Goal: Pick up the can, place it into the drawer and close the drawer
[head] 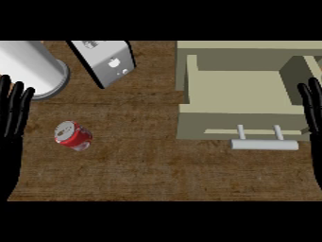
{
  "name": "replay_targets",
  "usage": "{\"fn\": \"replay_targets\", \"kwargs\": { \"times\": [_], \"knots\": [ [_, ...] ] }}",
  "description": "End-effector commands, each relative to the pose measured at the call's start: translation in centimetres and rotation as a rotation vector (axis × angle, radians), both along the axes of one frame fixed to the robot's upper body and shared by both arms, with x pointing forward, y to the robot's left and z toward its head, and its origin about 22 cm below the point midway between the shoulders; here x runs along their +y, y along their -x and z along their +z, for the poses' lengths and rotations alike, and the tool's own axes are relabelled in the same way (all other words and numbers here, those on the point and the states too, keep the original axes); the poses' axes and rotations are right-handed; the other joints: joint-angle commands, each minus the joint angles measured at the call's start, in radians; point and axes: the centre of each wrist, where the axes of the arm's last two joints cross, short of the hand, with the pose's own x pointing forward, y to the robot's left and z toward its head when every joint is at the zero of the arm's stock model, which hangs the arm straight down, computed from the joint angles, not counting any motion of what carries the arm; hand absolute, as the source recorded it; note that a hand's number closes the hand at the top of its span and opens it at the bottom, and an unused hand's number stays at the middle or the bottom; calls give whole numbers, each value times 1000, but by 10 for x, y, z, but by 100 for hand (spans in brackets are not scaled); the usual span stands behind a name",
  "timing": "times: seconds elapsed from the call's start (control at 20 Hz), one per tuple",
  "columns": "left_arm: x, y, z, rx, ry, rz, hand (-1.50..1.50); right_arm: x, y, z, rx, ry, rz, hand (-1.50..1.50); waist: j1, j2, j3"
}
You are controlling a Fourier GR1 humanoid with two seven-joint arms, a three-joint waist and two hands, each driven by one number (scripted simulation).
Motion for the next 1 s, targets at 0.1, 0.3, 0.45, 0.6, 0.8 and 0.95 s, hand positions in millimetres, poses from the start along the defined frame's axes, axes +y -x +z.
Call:
{"fn": "replay_targets", "kwargs": {
  "times": [0.1,0.3,0.45,0.6,0.8,0.95],
  "knots": [
    [14,-10,5,-52,-6,-36,-150,11,0,-10,-8,-12,-8,-150,-18,-3,-10],
    [23,-9,-34,300,-21,76,-150,-6,0,-33,282,-54,-120,-150,-27,11,-10],
    [5,-16,-15,343,-8,103,-150,-3,5,-36,324,-35,-127,-150,-27,-2,-9],
    [17,-8,-8,371,-7,109,-150,-23,13,-20,348,-25,-154,-150,-20,-4,-9],
    [2,-13,9,346,-27,98,-150,-32,32,-43,340,-41,-153,-150,-21,-4,-9],
    [0,-9,7,358,13,106,-150,-21,19,-23,337,-55,-168,-150,-18,-3,-10]
  ]
}}
